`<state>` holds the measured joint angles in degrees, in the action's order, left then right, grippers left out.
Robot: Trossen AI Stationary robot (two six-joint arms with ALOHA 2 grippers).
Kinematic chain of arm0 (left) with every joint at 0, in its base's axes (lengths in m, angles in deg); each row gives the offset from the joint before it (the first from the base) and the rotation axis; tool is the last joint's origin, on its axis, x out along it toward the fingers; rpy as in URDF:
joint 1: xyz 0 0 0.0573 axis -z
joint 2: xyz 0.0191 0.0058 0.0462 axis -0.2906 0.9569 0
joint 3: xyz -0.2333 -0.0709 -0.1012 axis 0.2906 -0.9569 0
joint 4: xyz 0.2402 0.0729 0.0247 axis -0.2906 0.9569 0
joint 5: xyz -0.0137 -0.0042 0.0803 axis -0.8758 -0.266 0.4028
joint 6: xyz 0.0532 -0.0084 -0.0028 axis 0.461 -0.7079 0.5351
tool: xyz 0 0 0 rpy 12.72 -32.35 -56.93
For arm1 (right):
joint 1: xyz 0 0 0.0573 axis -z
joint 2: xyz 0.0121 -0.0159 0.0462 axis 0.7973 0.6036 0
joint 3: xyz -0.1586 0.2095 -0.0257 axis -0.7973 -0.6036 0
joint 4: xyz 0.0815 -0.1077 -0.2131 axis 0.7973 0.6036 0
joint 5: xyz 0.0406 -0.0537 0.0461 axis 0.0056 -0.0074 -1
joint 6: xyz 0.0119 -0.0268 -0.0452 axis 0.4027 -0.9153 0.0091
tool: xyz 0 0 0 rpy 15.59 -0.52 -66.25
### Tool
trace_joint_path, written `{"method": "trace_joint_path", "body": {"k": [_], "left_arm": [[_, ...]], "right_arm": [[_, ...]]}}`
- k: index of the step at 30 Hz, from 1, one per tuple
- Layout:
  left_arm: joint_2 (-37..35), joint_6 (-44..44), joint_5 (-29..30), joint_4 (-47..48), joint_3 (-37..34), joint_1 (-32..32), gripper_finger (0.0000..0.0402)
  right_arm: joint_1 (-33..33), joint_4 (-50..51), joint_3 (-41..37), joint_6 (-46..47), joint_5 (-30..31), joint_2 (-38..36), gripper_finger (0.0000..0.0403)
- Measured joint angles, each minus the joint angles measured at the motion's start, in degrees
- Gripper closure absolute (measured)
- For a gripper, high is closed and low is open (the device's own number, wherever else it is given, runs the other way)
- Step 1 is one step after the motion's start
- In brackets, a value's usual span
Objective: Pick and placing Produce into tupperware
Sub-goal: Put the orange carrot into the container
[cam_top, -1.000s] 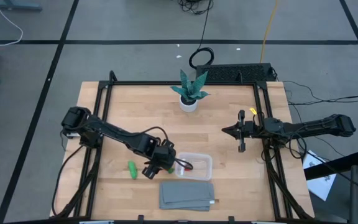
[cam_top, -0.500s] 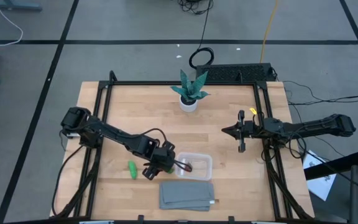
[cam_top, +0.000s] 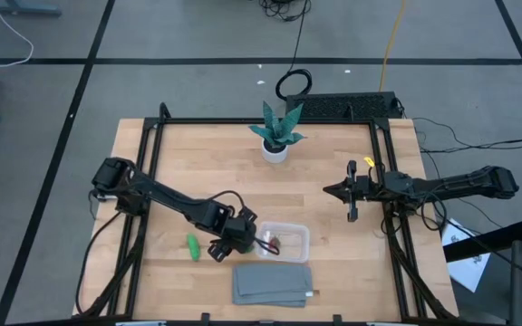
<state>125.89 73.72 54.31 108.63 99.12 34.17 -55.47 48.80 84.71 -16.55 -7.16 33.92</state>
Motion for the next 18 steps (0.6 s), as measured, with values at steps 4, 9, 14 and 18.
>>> {"method": "trace_joint_path", "body": {"k": [4, 9, 14, 18], "left_arm": [[2.41, 0.63, 0.04, -0.28, -0.09, 0.00, 0.0110], [4.48, 1.06, 0.28, 0.37, -0.09, -0.43, 0.0110], [6.06, 0.94, 0.20, 0.11, 0.06, -0.83, 0.0110], [6.12, 0.91, 0.24, 0.01, 0.06, -0.81, 0.0110]], "right_arm": [[0.01, 0.05, 0.00, 0.00, 0.00, 0.17, 0.0403], [-0.01, 0.11, -0.02, -0.13, 0.02, 0.74, 0.0403], [-0.01, -0.21, -0.02, -0.82, 0.19, 1.47, 0.0403], [0.00, -0.20, -0.02, -0.90, 0.20, 1.53, 0.0403]]}}
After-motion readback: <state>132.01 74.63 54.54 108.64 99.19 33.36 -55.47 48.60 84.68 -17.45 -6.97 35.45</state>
